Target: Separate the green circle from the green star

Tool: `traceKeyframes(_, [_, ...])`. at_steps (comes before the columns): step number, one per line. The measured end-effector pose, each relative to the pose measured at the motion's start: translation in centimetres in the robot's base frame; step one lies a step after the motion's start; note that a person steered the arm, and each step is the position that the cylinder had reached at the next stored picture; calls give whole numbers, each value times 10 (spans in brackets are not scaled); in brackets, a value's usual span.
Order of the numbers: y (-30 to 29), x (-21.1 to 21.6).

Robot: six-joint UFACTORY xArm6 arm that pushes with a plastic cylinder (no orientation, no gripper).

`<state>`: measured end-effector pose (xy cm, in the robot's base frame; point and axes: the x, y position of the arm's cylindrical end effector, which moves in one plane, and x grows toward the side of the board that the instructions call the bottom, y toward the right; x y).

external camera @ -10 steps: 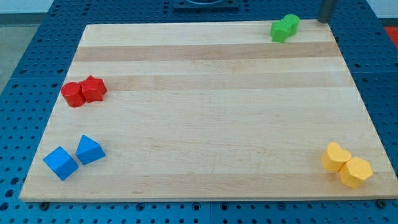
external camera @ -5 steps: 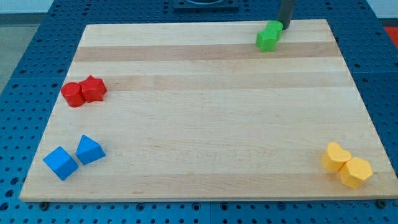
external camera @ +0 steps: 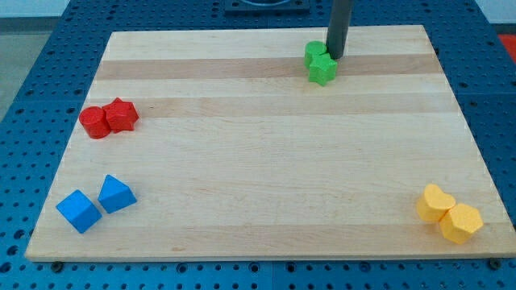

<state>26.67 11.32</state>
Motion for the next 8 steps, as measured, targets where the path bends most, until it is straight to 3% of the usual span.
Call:
traceKeyframes(2, [-25,8])
traceKeyframes(5, [-126,-3])
traceKeyframes(8, [-180,65])
